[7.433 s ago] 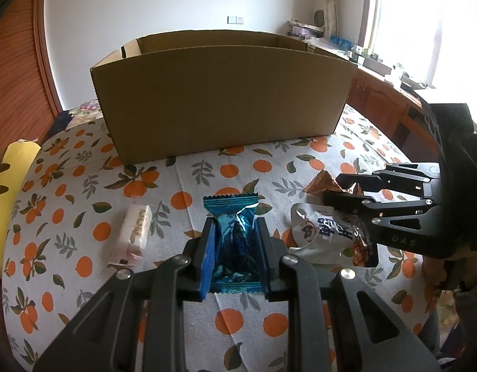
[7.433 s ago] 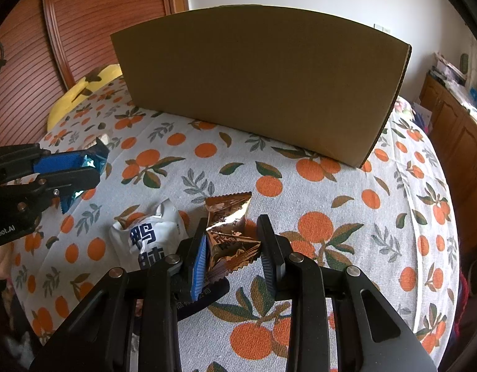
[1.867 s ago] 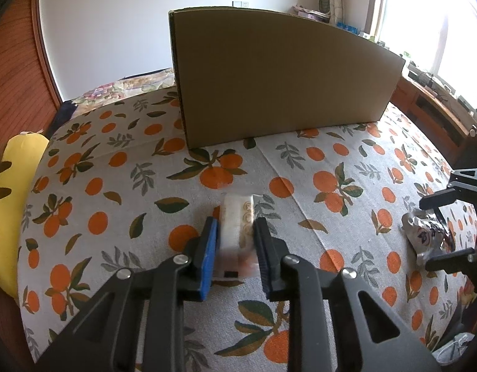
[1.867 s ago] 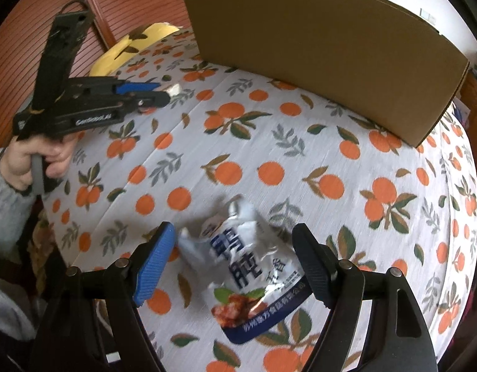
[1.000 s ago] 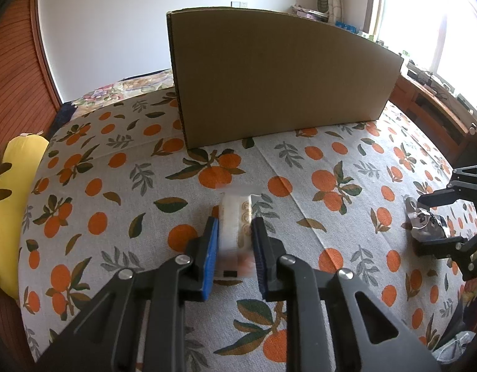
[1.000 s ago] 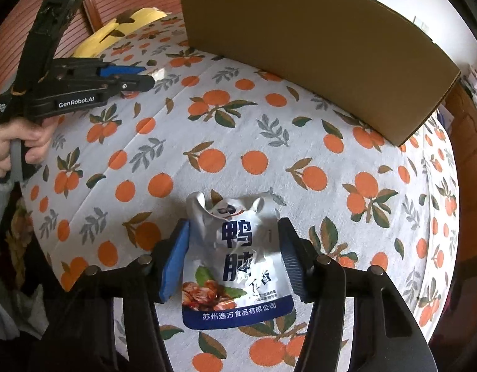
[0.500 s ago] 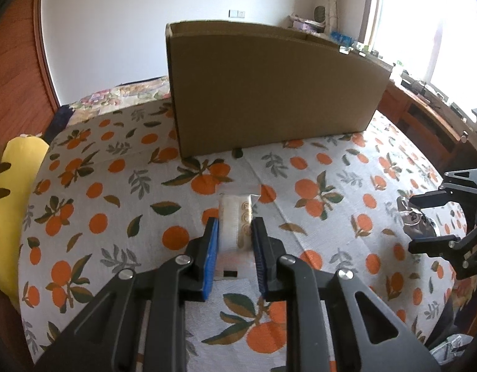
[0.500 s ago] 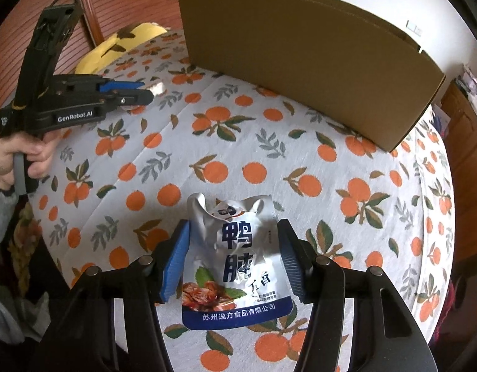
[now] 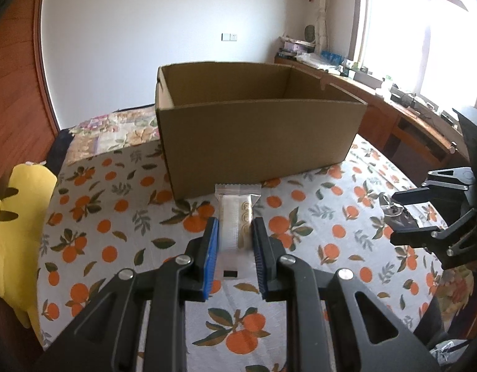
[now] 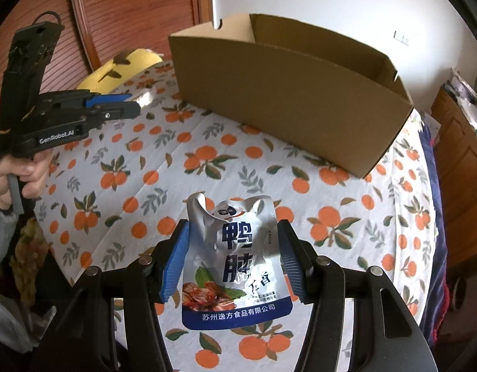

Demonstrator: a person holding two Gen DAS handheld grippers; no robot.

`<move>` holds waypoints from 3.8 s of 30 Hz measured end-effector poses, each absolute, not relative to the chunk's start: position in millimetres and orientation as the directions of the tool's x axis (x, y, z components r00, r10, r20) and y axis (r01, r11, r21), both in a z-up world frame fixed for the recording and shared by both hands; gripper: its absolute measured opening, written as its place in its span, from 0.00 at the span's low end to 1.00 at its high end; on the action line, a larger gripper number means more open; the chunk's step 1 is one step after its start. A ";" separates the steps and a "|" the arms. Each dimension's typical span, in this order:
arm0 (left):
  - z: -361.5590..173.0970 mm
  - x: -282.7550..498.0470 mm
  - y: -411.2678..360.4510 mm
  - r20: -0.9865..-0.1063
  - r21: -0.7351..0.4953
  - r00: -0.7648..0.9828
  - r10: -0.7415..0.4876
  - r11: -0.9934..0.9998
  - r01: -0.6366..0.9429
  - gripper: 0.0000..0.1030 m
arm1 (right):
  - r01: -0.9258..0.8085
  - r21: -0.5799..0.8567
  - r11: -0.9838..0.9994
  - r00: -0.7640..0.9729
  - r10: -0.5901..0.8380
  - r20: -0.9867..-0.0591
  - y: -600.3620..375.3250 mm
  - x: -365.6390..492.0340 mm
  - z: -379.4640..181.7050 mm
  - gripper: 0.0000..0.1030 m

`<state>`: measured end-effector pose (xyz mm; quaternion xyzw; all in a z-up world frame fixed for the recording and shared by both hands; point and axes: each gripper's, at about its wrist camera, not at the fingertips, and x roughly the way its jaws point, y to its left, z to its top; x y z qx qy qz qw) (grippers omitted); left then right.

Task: Organize snacks

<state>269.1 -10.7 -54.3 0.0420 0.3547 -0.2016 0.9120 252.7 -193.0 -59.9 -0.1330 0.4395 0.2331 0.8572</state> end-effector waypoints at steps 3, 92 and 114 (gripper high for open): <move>-47.0 265.4 -13.5 -0.650 -0.066 0.676 -0.346 0.912 0.404 0.19 | -0.515 -0.027 0.857 0.516 0.285 -0.808 -194.9 252.6 -54.8 0.56; 107.5 139.3 -56.6 -0.480 0.093 0.847 -0.227 0.947 0.307 0.44 | -0.282 -0.013 0.959 0.833 0.239 -0.499 -260.3 150.8 99.2 0.71; 92.8 51.7 -55.2 -0.421 0.065 0.884 -0.202 0.966 0.252 0.67 | -0.236 0.039 0.971 0.875 0.230 -0.427 -263.5 62.5 73.4 0.96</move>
